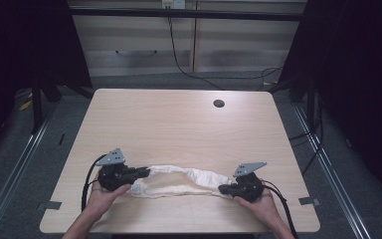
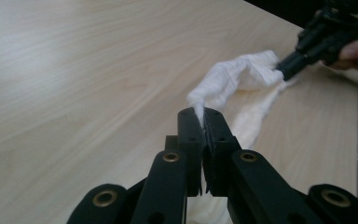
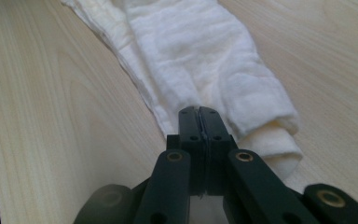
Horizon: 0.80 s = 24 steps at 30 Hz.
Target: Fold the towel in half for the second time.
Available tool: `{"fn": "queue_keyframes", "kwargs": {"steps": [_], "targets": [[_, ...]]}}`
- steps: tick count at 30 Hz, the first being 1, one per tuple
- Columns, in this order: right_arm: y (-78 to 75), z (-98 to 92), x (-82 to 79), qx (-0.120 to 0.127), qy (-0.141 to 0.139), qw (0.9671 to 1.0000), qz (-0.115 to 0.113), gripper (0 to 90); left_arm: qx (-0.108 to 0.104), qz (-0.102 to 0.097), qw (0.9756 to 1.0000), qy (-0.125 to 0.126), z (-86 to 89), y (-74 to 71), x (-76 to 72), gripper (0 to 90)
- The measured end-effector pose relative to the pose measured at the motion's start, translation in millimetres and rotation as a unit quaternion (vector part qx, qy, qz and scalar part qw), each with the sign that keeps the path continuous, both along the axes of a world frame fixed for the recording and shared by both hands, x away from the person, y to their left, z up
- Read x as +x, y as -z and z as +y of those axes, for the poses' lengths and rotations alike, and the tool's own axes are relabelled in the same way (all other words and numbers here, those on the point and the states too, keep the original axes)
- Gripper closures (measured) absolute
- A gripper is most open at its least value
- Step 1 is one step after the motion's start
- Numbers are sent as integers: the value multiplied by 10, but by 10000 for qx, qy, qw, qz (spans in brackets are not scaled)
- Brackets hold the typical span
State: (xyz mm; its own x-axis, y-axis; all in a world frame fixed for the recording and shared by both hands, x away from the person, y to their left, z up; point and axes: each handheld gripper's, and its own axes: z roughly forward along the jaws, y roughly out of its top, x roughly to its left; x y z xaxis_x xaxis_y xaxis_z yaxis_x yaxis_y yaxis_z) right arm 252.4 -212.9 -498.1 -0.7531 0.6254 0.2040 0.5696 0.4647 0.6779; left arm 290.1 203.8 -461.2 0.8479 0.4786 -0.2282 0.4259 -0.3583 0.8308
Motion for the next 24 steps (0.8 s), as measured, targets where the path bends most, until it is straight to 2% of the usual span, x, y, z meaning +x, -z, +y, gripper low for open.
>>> {"fn": "queue_keyframes", "kwargs": {"steps": [4, 8, 9, 12, 16, 17, 21, 23, 24], "targets": [[0, -2, -2, -15, 11, 10000, -30, 896, 249, 60, 9994, 235, 43, 78, -148, 870], [-3, -17, -6, -50, 54, 10000, -53, 896, 605, 176, 9970, 440, 48, 224, -255, 870], [-7, -31, -6, -67, 95, 9999, -40, 896, 694, 169, 9965, 439, 43, 256, -260, 870], [-15, -60, -10, -136, 192, 9997, -58, 896, 744, 199, 9963, 382, 17, 302, -243, 870], [-25, -60, -20, -298, 212, 9990, -255, 896, 837, 103, 9960, 303, -12, 337, -194, 870], [-28, -68, -24, -352, 215, 9987, -301, 895, 905, 0, 9956, 250, -23, 336, -190, 870], [-32, -123, -13, -387, 344, 9982, -298, 895, 859, -15, 9961, 182, -48, 366, -103, 869], [-24, -134, 19, -373, 449, 9977, -336, 895, 876, -122, 9961, 30, -68, 377, -58, 869], [-23, -134, 36, -374, 458, 9977, -340, 895, 892, -155, 9959, 35, -76, 379, -40, 869]]}}
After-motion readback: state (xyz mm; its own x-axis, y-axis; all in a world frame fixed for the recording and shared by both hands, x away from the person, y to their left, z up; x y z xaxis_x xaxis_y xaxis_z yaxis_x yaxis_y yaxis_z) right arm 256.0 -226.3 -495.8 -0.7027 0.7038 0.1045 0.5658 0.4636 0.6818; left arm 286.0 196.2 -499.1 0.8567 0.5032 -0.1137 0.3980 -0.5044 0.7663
